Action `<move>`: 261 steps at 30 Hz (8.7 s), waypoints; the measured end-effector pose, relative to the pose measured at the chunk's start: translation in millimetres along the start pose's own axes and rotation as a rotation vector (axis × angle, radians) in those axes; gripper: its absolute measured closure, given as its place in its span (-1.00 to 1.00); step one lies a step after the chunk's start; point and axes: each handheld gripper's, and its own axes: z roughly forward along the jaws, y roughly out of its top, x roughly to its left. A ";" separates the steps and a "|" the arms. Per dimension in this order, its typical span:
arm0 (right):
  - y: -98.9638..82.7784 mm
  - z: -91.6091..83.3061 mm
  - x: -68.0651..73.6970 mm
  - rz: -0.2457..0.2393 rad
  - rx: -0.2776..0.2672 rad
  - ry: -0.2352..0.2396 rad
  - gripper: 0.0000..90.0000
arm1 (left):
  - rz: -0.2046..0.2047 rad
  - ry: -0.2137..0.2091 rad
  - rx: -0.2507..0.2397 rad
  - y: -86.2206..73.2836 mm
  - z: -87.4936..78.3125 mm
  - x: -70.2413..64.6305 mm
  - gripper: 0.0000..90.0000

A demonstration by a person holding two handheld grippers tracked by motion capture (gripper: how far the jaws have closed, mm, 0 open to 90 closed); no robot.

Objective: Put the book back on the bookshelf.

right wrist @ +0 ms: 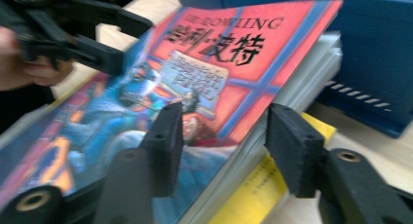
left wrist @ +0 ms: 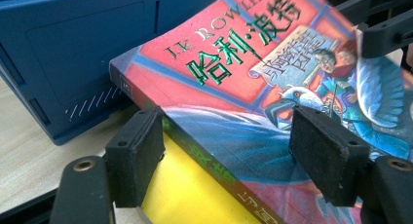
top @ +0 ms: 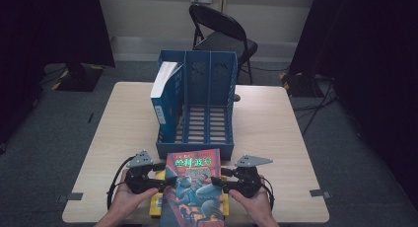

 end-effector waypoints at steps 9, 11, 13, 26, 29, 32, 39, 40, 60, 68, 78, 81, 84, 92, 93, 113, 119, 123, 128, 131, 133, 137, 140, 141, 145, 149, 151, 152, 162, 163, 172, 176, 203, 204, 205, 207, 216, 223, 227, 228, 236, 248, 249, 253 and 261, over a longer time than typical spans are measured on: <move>3.8 5.7 -2.0 -0.009 -0.005 0.001 0.14 | 0.000 -0.001 0.002 -0.1 -0.2 0.3 -0.38; 6.2 9.5 -4.3 -0.016 -0.003 -0.008 0.13 | 0.001 -0.001 0.002 -0.1 -0.2 0.3 -0.38; 8.9 13.3 -8.4 -0.015 -0.007 -0.021 0.10 | 0.001 -0.001 0.001 -0.2 -0.2 0.3 -0.38; 21.2 30.4 -17.4 0.002 -0.009 0.037 0.25 | 0.000 0.000 -0.004 -0.5 0.2 0.0 -0.38; 20.6 30.1 -14.3 0.020 0.000 0.113 0.39 | -0.008 0.026 -0.021 0.2 4.1 -1.9 -0.43; 20.0 34.1 -7.2 0.000 0.025 0.120 0.39 | -0.004 0.032 -0.018 1.0 5.5 -2.7 -0.50; 25.9 29.7 -3.0 -0.024 0.000 0.156 0.76 | -0.046 0.014 -0.067 -4.2 2.5 3.5 -0.36; 26.8 28.8 -1.0 -0.034 -0.004 0.152 0.78 | -0.051 0.013 -0.067 -4.0 2.0 4.5 -0.32; 31.3 17.9 10.9 -0.023 -0.067 0.161 0.85 | -0.118 -0.045 -0.058 -0.7 2.1 7.5 -0.45; 33.1 14.8 16.5 -0.030 -0.084 0.178 0.88 | -0.136 -0.087 -0.046 0.7 3.7 6.5 -0.54; 35.3 14.8 20.5 -0.039 -0.095 0.188 0.89 | -0.193 -0.140 -0.006 5.1 2.2 10.3 -0.49; 37.4 15.0 22.7 -0.048 -0.094 0.190 0.90 | -0.251 -0.152 -0.001 6.1 0.0 10.7 -0.45; 38.0 14.7 24.3 -0.046 -0.090 0.185 0.90 | -0.286 -0.174 -0.016 5.4 -4.3 12.6 -0.30; 39.4 13.1 25.1 -0.033 -0.088 0.154 0.90 | -0.253 -0.152 -0.052 11.0 -10.5 8.0 -0.14; 39.7 12.6 25.2 -0.030 -0.091 0.155 0.90 | -0.249 -0.160 -0.061 12.2 -11.5 7.1 -0.11; 50.0 2.1 24.1 -0.031 -0.124 0.142 0.90 | -0.208 -0.218 -0.085 42.7 -8.1 -0.3 0.30; 53.3 -2.5 23.5 -0.024 -0.135 0.157 0.90 | -0.206 -0.233 -0.115 48.6 -11.6 -0.1 0.35; 56.5 -3.7 24.8 -0.030 -0.137 0.158 0.90 | -0.199 -0.225 -0.118 53.2 -15.0 -0.4 0.37; 61.7 -5.3 26.1 -0.036 -0.156 0.158 0.90 | -0.192 -0.211 -0.129 61.0 -19.3 -1.9 0.40; 64.1 -7.7 27.1 -0.041 -0.164 0.161 0.90 | -0.175 -0.203 -0.138 65.7 -22.5 -4.1 0.40; 65.7 -9.4 28.0 -0.048 -0.170 0.162 0.90 | -0.175 -0.212 -0.146 67.8 -24.0 -3.9 0.42; 67.3 -12.3 30.4 -0.057 -0.179 0.159 0.90 | -0.199 -0.236 -0.163 70.0 -25.4 -2.8 0.44; 68.8 -13.4 30.8 -0.060 -0.186 0.164 0.90 | -0.204 -0.235 -0.178 71.7 -26.4 -3.0 0.45; 69.8 -13.6 31.6 -0.064 -0.184 0.161 0.90 | -0.201 -0.235 -0.178 72.5 -26.9 -2.7 0.45; 73.4 -13.5 31.5 -0.067 -0.186 0.166 0.90 | -0.198 -0.227 -0.188 76.3 -30.0 -3.0 0.46; 78.1 -15.0 33.5 -0.082 -0.199 0.161 0.90 | -0.179 -0.237 -0.210 81.3 -33.6 -2.0 0.48; 80.4 -16.1 35.3 -0.094 -0.205 0.157 0.90 | -0.157 -0.227 -0.222 84.2 -36.0 -3.3 0.48; 81.4 -16.5 35.8 -0.095 -0.210 0.156 0.90 | -0.149 -0.225 -0.223 86.0 -37.6 -3.6 0.48; 91.5 -19.1 34.3 -0.092 -0.224 0.169 0.89 | -0.103 -0.255 -0.279 102.4 -46.1 -12.6 0.60; 92.6 -20.2 35.0 -0.094 -0.230 0.166 0.89 | -0.099 -0.261 -0.284 103.7 -47.2 -12.4 0.61; 101.9 -23.1 42.1 -0.141 -0.276 0.150 0.89 | -0.045 -0.229 -0.316 113.0 -59.3 -16.8 0.63; 104.4 -22.5 43.1 -0.143 -0.277 0.148 0.89 | -0.027 -0.222 -0.328 113.1 -60.9 -16.9 0.63; 95.5 -33.5 51.0 -0.236 -0.298 0.148 0.55 | 0.097 -0.219 -0.370 103.8 -76.9 -40.1 0.52; 95.7 -35.3 49.0 -0.233 -0.301 0.141 0.52 | 0.096 -0.222 -0.371 103.4 -77.1 -40.0 0.53; 95.8 -36.8 47.0 -0.237 -0.302 0.142 0.50 | 0.096 -0.221 -0.369 103.4 -77.3 -39.9 0.53; 95.6 -39.5 44.5 -0.240 -0.308 0.126 0.46 | 0.100 -0.218 -0.367 103.2 -77.4 -40.3 0.53; 90.6 -41.8 20.6 -0.190 -0.280 0.096 0.24 | 0.103 -0.218 -0.356 100.6 -78.7 -42.2 0.53; 85.1 -25.1 10.4 -0.174 -0.234 0.138 0.00 | 0.104 -0.219 -0.348 100.0 -79.5 -43.2 0.53; 84.4 -20.0 10.0 -0.168 -0.219 0.148 -0.13 | 0.103 -0.215 -0.337 99.9 -80.5 -45.6 0.51; 84.3 -19.2 10.4 -0.170 -0.218 0.148 -0.13 | 0.108 -0.206 -0.334 99.2 -80.9 -46.9 0.51; 83.4 -19.8 11.2 -0.172 -0.218 0.135 -0.04 | 0.116 -0.121 -0.302 91.2 -73.1 -48.1 0.52; 84.0 -19.3 10.9 -0.154 -0.217 0.136 -0.03 | 0.141 -0.066 -0.281 84.9 -54.3 -48.9 0.51; 84.1 -19.4 11.0 -0.156 -0.215 0.136 -0.03 | 0.142 -0.063 -0.280 84.4 -53.8 -48.8 0.50; 84.6 -18.9 11.5 -0.158 -0.213 0.126 -0.02 | 0.133 -0.075 -0.293 80.5 -51.4 -50.6 0.50; 86.0 -17.9 11.9 -0.158 -0.208 0.120 -0.02 | 0.127 -0.047 -0.295 79.2 -51.4 -52.9 0.53</move>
